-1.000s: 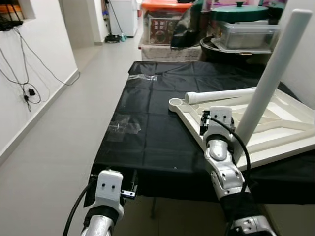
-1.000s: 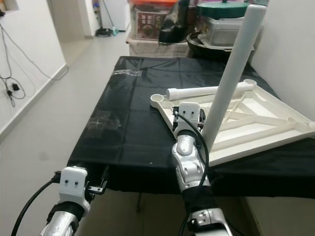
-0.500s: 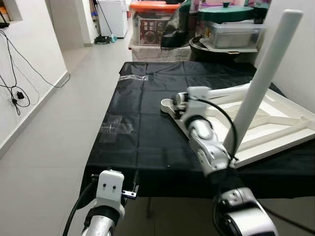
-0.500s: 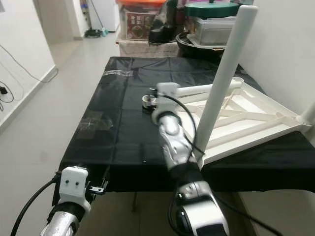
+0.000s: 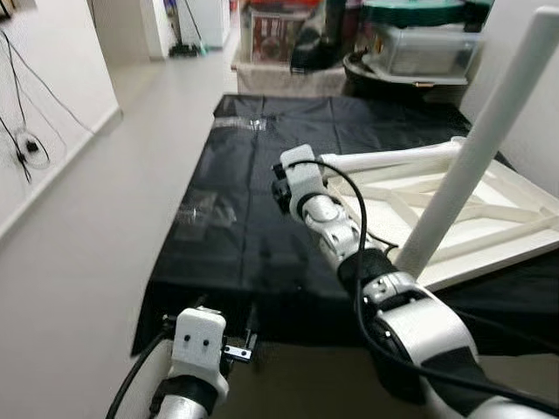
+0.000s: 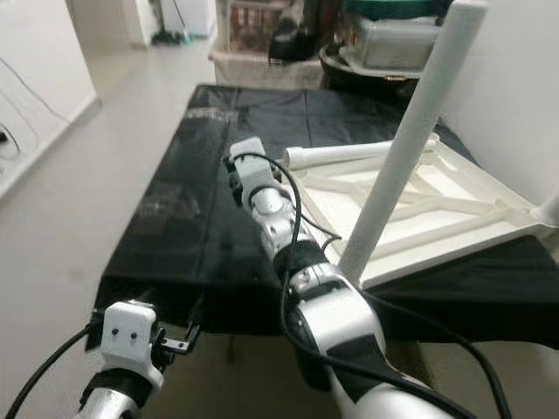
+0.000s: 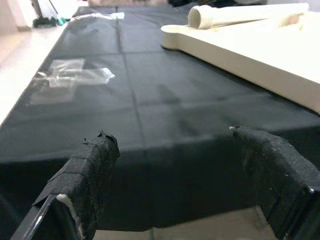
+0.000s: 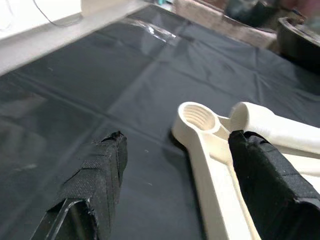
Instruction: Building children table
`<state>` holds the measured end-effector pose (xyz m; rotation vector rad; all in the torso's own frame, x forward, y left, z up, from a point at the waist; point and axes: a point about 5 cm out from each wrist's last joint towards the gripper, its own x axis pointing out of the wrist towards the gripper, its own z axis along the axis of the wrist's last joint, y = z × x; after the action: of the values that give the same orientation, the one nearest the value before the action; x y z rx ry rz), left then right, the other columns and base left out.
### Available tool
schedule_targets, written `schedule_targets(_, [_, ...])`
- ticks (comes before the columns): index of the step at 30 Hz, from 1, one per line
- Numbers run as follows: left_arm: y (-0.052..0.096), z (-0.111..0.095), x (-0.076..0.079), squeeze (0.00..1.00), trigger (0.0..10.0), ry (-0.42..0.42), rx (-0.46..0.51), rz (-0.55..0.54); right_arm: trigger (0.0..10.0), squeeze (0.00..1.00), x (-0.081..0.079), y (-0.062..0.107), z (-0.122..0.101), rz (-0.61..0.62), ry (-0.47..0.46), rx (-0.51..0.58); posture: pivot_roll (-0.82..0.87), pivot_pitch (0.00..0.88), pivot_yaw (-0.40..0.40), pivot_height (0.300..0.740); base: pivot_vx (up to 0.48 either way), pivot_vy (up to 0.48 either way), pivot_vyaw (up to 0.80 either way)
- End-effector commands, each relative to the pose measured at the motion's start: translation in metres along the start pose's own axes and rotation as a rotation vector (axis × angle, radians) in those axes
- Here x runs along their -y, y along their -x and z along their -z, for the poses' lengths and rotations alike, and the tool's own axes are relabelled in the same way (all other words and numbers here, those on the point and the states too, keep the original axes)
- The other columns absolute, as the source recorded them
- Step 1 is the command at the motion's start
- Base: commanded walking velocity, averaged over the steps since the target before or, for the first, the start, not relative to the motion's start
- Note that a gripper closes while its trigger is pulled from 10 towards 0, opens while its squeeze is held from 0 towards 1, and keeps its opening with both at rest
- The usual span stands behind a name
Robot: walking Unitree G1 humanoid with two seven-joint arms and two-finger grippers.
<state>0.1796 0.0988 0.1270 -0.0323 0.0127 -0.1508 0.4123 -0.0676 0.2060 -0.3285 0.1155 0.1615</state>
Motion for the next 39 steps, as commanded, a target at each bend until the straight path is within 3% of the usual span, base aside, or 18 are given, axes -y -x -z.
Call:
schedule_targets(1, [0.007, -0.008, 0.019, 0.0, 10.0, 0.066, 0.002, 0.021, 10.0, 0.0, 0.011, -0.001, 0.007, 0.044, 0.025, -0.06, 0.09, 0.166, -0.091, 0.74, 0.0, 0.0, 0.0])
schedule_targets(11, [0.018, -0.018, 0.031, 0.0, 10.0, 0.108, -0.015, 0.028, 10.0, 0.0, 0.029, -0.001, 0.022, 0.078, 0.052, -0.16, 0.07, 0.234, -0.096, 0.74, 0.0, 0.0, 0.0])
schedule_targets(20, [0.025, -0.022, 0.037, 0.0, 10.0, 0.124, -0.03, 0.031, 10.0, 0.0, 0.043, 0.001, 0.035, 0.092, 0.009, -0.233, 0.06, 0.268, -0.098, 0.74, 0.0, 0.0, 0.0])
schedule_targets(32, [0.027, -0.023, 0.037, 0.0, 10.0, 0.126, -0.054, 0.02, 10.0, 0.0, 0.038, 0.003, 0.04, -0.032, -0.026, -0.309, 0.06, 0.27, -0.1, 0.74, 0.0, 0.0, 0.0])
schedule_targets(39, [0.026, -0.022, 0.037, 0.0, 10.0, 0.128, -0.058, 0.019, 10.0, 0.0, 0.035, 0.002, 0.031, -0.107, 0.01, -0.312, 0.05, 0.267, -0.098, 0.74, 0.0, 0.0, 0.0])
